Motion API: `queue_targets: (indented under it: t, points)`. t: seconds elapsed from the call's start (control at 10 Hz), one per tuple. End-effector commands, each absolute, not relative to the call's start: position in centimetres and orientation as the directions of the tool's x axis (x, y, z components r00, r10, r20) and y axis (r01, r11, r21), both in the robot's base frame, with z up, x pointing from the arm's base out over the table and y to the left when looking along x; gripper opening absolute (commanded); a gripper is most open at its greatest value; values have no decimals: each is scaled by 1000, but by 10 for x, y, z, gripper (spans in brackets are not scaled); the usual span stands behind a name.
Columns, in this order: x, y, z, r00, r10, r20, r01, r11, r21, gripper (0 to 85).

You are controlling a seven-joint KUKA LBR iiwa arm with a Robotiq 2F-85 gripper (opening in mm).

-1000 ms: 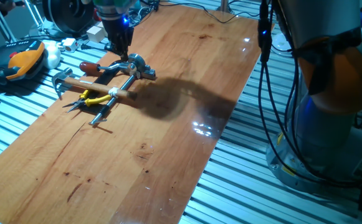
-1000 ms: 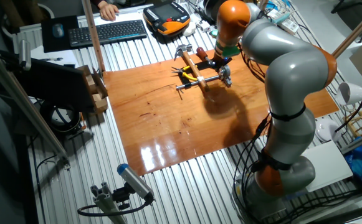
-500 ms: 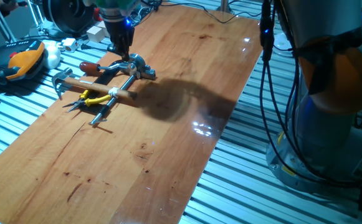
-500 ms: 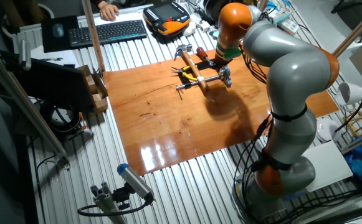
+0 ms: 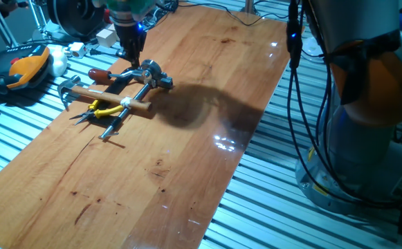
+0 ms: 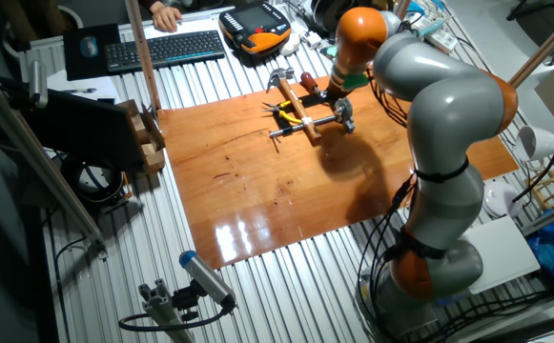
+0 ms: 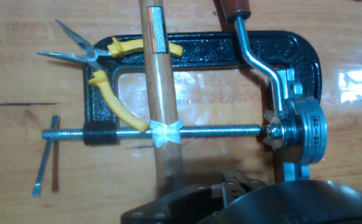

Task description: Pull up the lever

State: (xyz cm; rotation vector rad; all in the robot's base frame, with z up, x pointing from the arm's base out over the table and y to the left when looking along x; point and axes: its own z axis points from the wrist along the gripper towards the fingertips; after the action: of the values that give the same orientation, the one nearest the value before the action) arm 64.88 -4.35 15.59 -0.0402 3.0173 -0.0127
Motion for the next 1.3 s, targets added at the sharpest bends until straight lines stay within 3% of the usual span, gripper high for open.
queue_targets:
  t: [0.0, 0.5, 1.2]
  points:
    - [656, -46, 157, -991, -34, -126, -34, 999, -1, 0]
    - [691, -57, 154, -988, -73, -138, -73, 997, -2, 0]
    - [718, -59, 129, -982, -54, -182, -50, 998, -24, 0]
